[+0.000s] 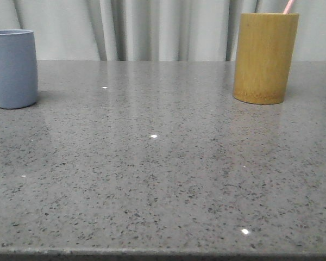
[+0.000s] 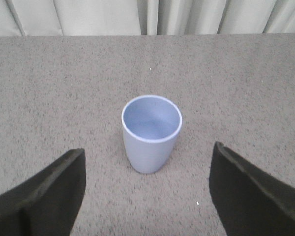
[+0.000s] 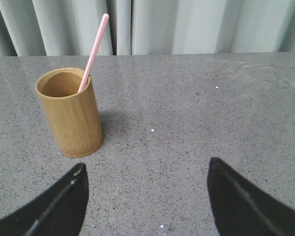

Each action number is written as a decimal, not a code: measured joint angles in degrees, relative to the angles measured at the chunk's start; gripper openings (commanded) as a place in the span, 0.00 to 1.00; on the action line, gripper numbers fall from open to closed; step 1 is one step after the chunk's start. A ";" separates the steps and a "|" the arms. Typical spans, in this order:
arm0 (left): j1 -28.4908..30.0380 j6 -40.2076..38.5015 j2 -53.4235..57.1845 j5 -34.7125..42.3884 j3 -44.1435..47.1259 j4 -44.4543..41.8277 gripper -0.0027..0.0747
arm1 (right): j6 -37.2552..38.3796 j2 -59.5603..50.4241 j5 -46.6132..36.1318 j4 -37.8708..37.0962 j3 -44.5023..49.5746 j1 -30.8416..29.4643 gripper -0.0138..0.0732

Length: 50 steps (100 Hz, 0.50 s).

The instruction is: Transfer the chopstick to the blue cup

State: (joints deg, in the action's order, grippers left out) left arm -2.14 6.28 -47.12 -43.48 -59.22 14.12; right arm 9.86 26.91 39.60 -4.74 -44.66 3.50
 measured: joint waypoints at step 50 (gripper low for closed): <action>0.00 0.49 -30.35 -6.45 -19.56 0.00 0.70 | 0.00 0.00 0.00 0.00 0.00 0.00 0.76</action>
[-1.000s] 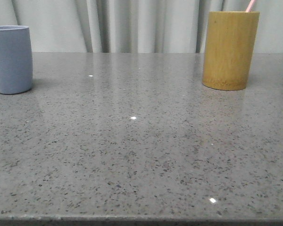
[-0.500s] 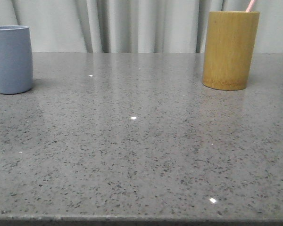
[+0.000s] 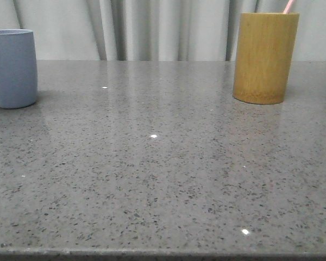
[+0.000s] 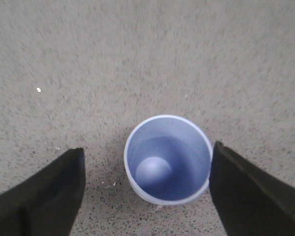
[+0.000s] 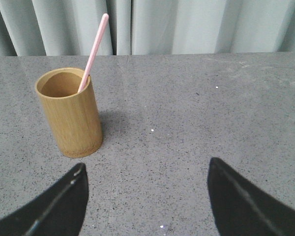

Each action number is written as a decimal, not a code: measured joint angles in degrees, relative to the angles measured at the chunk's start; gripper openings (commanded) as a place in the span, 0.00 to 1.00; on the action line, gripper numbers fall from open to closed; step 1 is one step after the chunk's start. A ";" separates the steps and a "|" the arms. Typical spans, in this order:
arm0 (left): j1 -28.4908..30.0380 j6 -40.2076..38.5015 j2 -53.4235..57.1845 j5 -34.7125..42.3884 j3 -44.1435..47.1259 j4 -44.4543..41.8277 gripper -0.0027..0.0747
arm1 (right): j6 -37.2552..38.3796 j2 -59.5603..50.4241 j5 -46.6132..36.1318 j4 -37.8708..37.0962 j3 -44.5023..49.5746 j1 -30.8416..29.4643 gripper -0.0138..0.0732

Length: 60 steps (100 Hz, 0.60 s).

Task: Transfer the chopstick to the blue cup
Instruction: 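Lower the open left gripper over the blue cup rim and grasp it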

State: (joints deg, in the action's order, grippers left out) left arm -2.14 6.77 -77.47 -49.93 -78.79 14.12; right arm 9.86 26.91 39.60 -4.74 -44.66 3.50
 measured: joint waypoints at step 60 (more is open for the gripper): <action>0.00 0.10 -13.93 -2.00 -1.67 0.00 0.57 | 0.00 0.00 0.20 0.00 0.00 0.00 0.76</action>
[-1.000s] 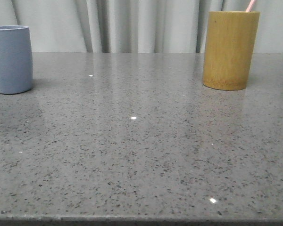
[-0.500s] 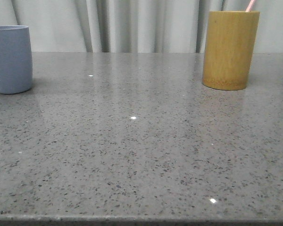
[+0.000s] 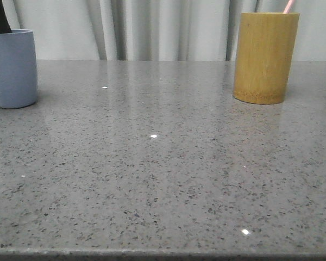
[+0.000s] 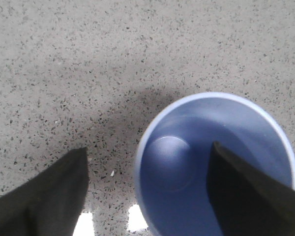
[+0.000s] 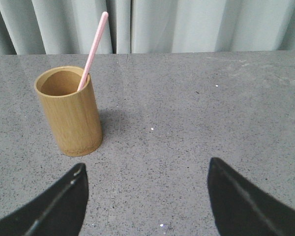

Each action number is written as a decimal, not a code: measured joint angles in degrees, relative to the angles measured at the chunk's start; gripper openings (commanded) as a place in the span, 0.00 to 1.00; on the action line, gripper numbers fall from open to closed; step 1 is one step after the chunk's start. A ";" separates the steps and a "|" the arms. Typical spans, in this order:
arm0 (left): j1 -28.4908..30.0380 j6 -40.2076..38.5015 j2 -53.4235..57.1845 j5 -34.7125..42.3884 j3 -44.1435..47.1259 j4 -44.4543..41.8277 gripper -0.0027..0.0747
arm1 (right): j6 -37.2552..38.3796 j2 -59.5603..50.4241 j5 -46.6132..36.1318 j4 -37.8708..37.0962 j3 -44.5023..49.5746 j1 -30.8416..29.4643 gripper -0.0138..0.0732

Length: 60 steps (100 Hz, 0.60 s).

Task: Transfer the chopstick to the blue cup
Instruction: 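Lower the open left gripper over the blue cup rim and grasp it, then carry the blue cup with the left gripper toward the bamboo cup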

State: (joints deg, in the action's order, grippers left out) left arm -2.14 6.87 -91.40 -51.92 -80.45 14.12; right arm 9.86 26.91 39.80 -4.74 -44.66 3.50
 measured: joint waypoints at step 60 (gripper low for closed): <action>-0.57 0.02 -1.17 -4.02 -5.99 4.45 0.01 | 0.00 0.00 0.04 0.00 0.00 0.00 0.76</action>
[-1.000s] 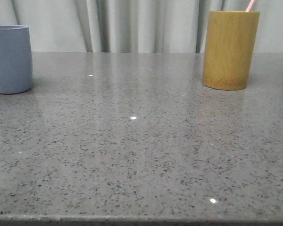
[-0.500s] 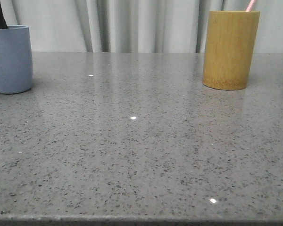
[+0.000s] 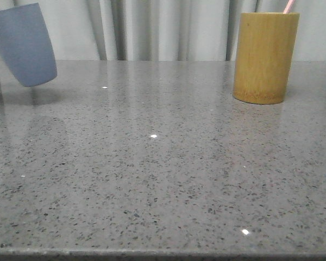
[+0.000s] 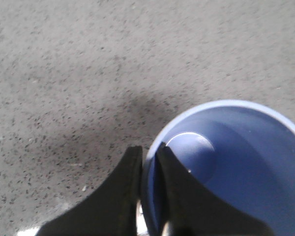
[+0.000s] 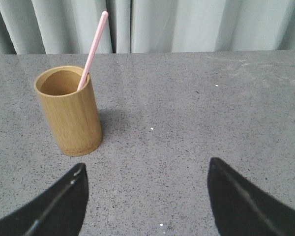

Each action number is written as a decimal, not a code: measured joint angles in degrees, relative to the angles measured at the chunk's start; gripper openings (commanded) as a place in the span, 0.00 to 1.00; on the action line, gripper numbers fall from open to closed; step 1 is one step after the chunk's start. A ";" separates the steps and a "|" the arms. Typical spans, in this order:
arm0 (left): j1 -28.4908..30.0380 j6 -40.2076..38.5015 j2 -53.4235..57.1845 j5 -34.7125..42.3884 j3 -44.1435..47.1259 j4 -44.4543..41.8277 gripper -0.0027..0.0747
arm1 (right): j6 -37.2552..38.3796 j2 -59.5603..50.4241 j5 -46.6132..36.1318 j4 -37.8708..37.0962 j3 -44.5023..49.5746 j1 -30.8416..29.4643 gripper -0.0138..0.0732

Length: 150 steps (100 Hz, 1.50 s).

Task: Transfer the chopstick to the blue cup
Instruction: 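Carry the blue cup with the left gripper toward the bamboo cup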

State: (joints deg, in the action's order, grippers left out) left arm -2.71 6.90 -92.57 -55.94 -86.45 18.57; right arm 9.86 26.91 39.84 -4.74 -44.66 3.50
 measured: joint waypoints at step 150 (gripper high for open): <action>-20.77 -1.29 -15.10 -1.40 -15.14 -3.69 0.03 | 0.00 0.00 -0.12 0.00 0.00 0.00 0.76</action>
State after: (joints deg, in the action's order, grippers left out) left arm -23.48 5.61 -107.66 -57.35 -101.58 14.89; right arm 9.86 26.91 39.72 -4.74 -44.66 3.50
